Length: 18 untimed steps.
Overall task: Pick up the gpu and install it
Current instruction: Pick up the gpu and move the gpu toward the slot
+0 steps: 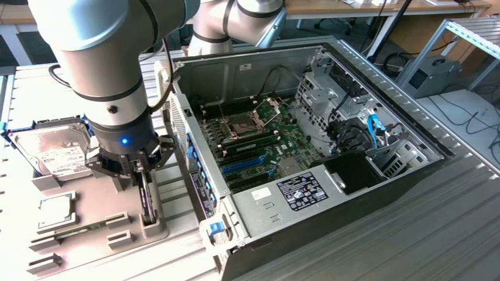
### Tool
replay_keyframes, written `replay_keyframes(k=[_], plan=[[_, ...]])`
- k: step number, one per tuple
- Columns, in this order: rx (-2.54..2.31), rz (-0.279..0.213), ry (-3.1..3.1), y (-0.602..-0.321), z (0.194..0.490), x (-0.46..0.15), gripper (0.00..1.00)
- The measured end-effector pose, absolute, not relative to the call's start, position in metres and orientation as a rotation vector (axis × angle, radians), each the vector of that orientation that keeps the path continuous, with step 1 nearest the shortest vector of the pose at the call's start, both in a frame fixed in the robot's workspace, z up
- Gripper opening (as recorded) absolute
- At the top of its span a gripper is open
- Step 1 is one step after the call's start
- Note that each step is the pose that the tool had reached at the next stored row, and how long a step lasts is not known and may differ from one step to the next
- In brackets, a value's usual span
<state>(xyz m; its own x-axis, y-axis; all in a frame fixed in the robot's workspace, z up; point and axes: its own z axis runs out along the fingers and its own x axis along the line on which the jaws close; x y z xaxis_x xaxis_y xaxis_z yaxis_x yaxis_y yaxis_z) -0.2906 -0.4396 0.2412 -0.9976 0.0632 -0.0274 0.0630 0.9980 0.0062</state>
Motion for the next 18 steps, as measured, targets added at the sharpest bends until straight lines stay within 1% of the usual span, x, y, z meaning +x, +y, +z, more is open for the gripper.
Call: replay_keyframes(k=[18], plan=[[0.098,0.008,3.112,-0.4395,0.2469,-0.2906,0.27]])
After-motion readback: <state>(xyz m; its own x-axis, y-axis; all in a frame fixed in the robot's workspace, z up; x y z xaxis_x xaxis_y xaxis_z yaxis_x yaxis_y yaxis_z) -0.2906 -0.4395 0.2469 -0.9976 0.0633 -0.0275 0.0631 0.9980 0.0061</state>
